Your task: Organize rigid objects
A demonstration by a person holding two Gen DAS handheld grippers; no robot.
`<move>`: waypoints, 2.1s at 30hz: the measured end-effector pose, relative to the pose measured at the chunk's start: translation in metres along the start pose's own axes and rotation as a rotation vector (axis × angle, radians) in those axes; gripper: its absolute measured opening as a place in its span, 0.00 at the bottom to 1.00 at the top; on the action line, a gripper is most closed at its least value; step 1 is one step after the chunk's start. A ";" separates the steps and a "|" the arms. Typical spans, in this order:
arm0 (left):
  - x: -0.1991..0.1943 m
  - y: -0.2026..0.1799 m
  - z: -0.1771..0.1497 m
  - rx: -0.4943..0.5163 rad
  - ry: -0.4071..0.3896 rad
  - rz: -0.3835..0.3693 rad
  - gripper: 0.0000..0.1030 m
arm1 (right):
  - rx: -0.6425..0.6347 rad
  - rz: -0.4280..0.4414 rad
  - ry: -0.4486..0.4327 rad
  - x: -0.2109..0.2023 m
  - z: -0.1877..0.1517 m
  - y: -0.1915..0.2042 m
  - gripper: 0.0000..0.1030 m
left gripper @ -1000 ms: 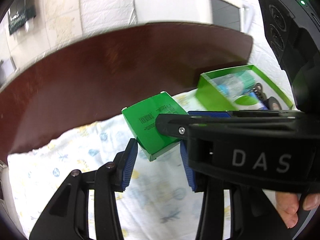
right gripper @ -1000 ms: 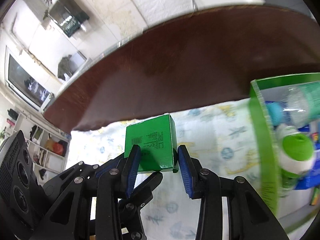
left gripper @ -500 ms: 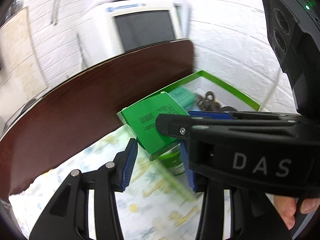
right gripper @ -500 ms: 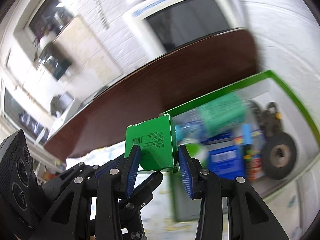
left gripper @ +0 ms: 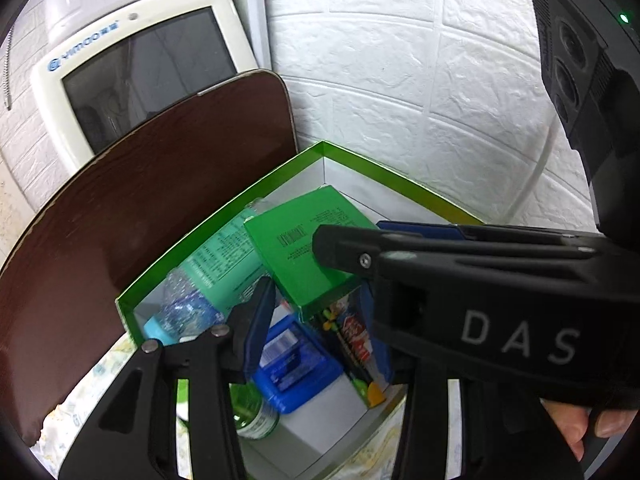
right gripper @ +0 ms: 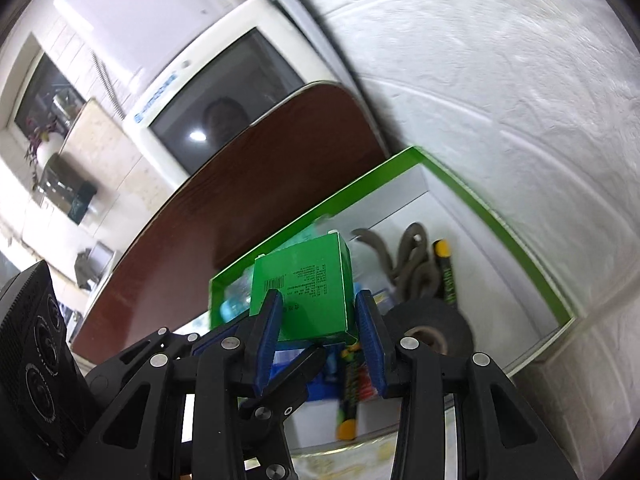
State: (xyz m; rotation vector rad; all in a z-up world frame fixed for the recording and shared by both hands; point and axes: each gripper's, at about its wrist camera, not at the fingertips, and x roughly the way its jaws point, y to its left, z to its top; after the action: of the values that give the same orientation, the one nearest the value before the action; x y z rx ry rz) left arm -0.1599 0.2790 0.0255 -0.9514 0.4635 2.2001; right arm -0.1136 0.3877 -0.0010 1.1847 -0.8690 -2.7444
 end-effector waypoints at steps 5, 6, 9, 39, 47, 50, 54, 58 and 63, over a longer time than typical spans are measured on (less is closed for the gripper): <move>0.007 -0.007 0.005 0.012 0.015 0.000 0.42 | 0.025 -0.018 -0.008 0.004 0.006 -0.014 0.39; 0.010 -0.008 0.005 0.011 0.019 -0.003 0.42 | 0.033 -0.022 -0.008 0.005 0.006 -0.016 0.39; 0.019 -0.009 0.005 0.011 0.031 0.002 0.42 | 0.040 -0.037 0.001 0.010 0.006 -0.021 0.39; -0.088 0.021 -0.071 -0.146 -0.106 0.311 0.98 | -0.283 -0.308 -0.200 -0.091 -0.088 0.048 0.65; -0.111 0.013 -0.083 -0.160 -0.142 0.281 0.99 | -0.289 -0.351 -0.199 -0.108 -0.117 0.050 0.65; -0.116 0.008 -0.090 -0.153 -0.142 0.271 0.99 | -0.284 -0.370 -0.201 -0.114 -0.123 0.048 0.65; -0.120 0.002 -0.096 -0.142 -0.142 0.261 0.99 | -0.280 -0.379 -0.200 -0.117 -0.126 0.048 0.65; -0.125 0.002 -0.099 -0.147 -0.154 0.254 0.99 | -0.295 -0.385 -0.199 -0.119 -0.129 0.050 0.65; -0.131 0.000 -0.099 -0.144 -0.176 0.248 0.99 | -0.293 -0.394 -0.199 -0.120 -0.128 0.049 0.65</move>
State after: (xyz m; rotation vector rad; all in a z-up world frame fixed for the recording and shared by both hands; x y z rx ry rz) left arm -0.0459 0.1651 0.0571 -0.7987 0.3595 2.5448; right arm 0.0493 0.3127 0.0322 1.1420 -0.2380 -3.1964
